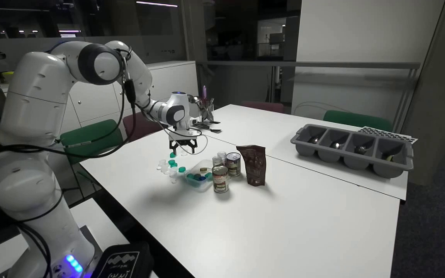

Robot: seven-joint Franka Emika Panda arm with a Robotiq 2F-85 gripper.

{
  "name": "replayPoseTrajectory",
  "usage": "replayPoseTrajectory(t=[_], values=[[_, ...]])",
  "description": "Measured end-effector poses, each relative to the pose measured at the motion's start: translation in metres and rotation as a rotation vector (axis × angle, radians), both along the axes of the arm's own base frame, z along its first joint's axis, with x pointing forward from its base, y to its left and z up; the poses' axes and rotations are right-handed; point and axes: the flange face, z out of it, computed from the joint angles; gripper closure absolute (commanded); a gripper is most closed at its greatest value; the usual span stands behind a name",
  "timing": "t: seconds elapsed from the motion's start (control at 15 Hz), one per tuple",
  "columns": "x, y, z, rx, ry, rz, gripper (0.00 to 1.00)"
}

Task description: Place some white and green objects from the table in the clear container.

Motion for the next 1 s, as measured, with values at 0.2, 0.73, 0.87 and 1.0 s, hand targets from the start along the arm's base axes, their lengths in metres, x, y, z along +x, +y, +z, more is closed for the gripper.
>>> replayPoseTrajectory(t=[0.2, 0.73, 0.87, 1.0], values=[[-0.01, 0.003, 0.002, -0.113, 0.062, -0.051, 0.0], [-0.023, 0.01, -0.003, -0.466, 0.064, 0.229, 0.0], [-0.021, 0.011, -0.002, -0.522, 0.023, 0.307, 0.0], [-0.017, 0.013, 0.0, -0.564, -0.034, 0.383, 0.0]])
